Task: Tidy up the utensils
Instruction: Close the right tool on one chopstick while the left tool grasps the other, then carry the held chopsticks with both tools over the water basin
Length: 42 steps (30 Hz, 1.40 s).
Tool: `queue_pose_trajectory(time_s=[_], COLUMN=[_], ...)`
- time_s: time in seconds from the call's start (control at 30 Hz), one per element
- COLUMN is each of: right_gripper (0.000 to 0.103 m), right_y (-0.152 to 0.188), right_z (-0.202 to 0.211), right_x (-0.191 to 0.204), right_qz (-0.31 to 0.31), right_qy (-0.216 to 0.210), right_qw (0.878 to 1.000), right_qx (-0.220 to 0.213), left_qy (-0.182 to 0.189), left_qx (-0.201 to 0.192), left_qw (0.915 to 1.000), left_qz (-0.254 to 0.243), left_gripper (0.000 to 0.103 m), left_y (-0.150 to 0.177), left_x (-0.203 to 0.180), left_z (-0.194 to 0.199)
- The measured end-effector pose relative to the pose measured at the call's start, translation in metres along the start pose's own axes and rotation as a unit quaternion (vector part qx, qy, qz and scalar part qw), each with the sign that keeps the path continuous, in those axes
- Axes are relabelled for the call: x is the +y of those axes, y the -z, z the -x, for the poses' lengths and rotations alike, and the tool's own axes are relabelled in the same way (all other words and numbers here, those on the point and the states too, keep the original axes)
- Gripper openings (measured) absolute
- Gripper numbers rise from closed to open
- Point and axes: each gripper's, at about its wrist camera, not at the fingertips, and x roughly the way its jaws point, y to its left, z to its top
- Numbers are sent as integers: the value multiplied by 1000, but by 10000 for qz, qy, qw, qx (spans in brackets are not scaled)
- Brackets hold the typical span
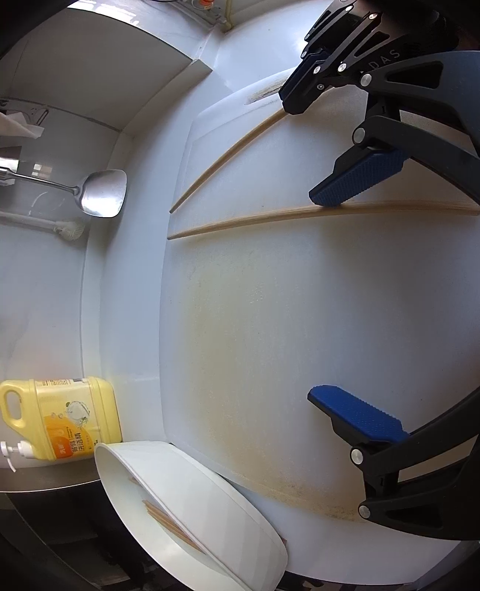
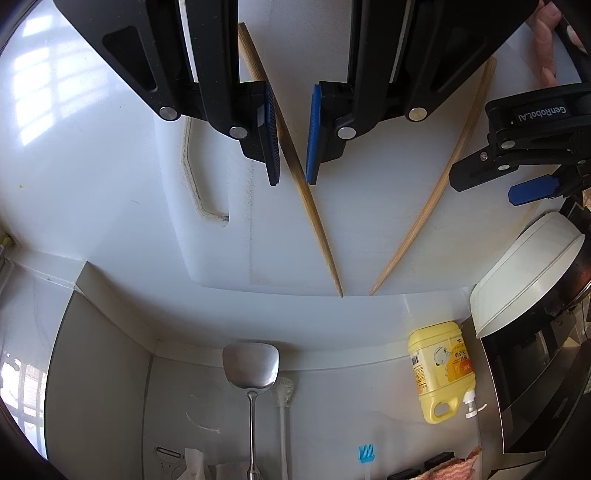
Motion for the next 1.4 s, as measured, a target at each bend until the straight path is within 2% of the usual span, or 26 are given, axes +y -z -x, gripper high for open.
queue_pose_trajectory(time_s=[0.37,0.53,0.7,0.77,0.83,0.9,1.0,1.1,1.13,1.17,1.27,1.4], right_gripper=[15,15,15,15,15,15,14,10,8,8,7,6], right_y=[0,-1,-3,-2,-3,-3,-2,-2,-2,-2,-2,-1], right_z=[0,-3,-4,-4,-4,-4,-4,-4,-4,-3,-3,0], right_x=[0,0,-1,0,0,0,4,7,8,9,10,7], right_qz=[374,521,630,644,602,594,704,772,774,788,793,503], right_qy=[-265,-328,-361,-343,-369,-415,-396,-335,-340,-334,-331,-436], right_qw=[9989,9981,9973,9973,9975,9973,9967,9964,9964,9963,9963,9978], right_qx=[34,40,42,48,72,80,73,65,73,79,75,79], left_qy=[-237,-302,-269,-227,-209,-208,-177,-112,-98,-71,-14,137], left_qx=[-137,-249,-350,-376,-356,-352,-367,-401,-407,-404,-352,-229], left_qw=[9993,9990,9987,9986,9986,9986,9984,9977,9975,9972,9975,9986], left_qz=[-257,-216,-259,-306,-317,-330,-396,-528,-575,-618,-617,-461], left_gripper=[96,97,92,81,77,67,44,24,20,9,7,7], left_y=[4,6,8,7,6,4,3,4,4,4,3,2], left_x=[-21,-24,-26,-28,-30,-32,-37,-44,-47,-49,-49,-43], left_z=[-5,-5,-4,-2,-1,0,2,2,2,2,2,3])
